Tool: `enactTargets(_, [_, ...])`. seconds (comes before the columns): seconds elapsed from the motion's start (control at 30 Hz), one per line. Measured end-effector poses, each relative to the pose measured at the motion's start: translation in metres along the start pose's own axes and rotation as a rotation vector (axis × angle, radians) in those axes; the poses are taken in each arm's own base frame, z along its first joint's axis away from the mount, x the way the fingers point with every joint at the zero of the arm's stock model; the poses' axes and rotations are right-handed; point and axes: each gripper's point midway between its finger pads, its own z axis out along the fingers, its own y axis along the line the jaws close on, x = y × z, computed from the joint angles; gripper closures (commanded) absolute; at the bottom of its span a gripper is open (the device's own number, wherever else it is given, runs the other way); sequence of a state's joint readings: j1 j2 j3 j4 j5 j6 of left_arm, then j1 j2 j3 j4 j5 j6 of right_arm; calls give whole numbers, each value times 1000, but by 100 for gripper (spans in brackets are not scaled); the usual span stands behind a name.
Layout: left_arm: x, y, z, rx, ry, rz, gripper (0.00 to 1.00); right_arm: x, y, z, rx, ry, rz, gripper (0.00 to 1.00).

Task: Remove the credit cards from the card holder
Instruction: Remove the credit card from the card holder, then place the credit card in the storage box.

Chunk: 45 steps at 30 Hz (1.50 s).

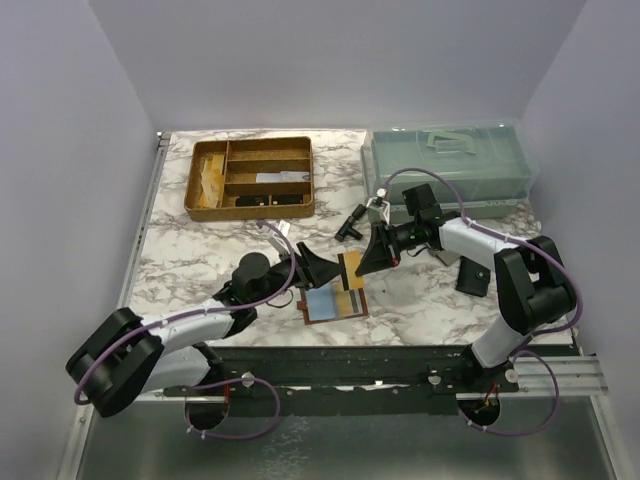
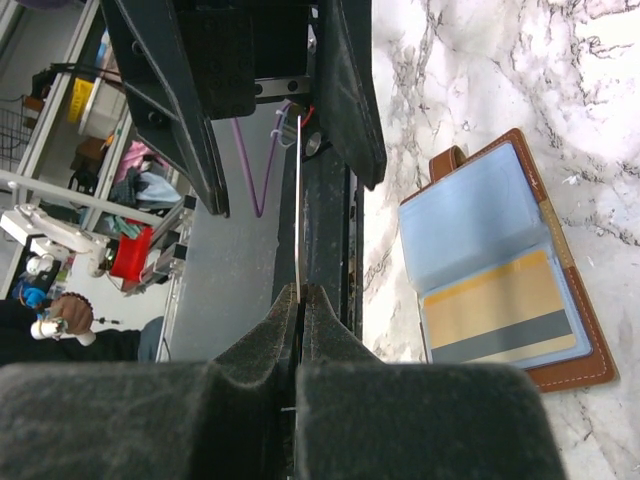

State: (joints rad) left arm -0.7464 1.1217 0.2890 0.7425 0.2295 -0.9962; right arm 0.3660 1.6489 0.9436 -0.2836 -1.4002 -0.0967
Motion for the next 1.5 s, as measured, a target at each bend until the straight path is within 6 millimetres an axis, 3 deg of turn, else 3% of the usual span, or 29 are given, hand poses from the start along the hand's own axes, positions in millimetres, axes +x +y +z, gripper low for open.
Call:
enactTargets(0.1, [1,-4,12,32,20,6,47,1,-1,0,-4,1,9,100])
enactTargets(0.17, [3,-5,16,47,29,8,67,1,-1,0,-6,1,11,100])
enactTargets(0.23, [5,-5,19,59,40,5,93,1,-1,0,-8,1,12,100])
enactTargets(0.27, [6,-6,22,66,48,0,100,1,0,0,-9,1,12,100])
enactTargets(0.37, [7,-11,25,98,60,5,100,2,-1,0,-9,2,20,97])
enactTargets(0.53, [7,-14,27,122,69,10,100,1,-1,-2,-9,-2,35,66])
enactTargets(0.67, [2,-13,23,132,69,12,100,-4,-3,-2,10,-1,15,48])
enactTargets(0.73, [-10,-4,17,112,44,4,100,-6,-6,-2,33,0,2,42])
enactTargets(0.83, [-33,17,7,37,14,-26,100,-7,-11,-4,93,5,-23,35])
enactTargets(1.03, [-128,74,-25,-244,-120,-21,100,-18,-10,-12,213,-1,-123,34])
enactTargets(1.27, [-242,118,-60,-543,-157,173,100,-25,-6,-17,260,-10,-180,34])
enactTargets(1.5, [-314,167,-86,-715,-91,331,100,-25,-8,-17,271,-9,-180,34])
